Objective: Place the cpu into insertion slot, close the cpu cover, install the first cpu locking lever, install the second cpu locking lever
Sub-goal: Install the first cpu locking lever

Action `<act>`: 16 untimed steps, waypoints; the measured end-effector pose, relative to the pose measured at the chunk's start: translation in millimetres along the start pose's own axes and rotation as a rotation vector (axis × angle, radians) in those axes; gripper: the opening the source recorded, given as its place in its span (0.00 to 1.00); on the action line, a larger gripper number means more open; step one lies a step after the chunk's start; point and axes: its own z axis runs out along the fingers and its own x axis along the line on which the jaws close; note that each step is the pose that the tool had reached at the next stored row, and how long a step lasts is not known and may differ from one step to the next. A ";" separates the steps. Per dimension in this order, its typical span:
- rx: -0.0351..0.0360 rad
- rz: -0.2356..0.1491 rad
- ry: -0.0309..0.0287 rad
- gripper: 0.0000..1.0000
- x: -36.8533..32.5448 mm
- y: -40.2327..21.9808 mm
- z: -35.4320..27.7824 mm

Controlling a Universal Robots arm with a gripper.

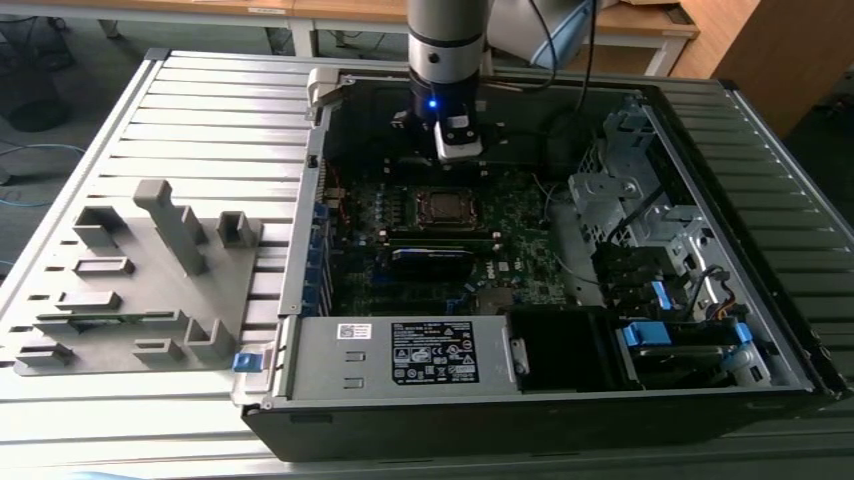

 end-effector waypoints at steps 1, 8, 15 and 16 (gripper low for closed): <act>0.0020 -0.001 0.0045 0.11 -2.1 0.8 0.3; 0.0301 -0.020 0.0365 0.11 -9.7 3.7 2.0; 0.0312 -0.053 0.0416 0.11 -9.8 3.7 2.2; 0.0312 -0.054 0.0418 0.11 -9.9 3.8 2.2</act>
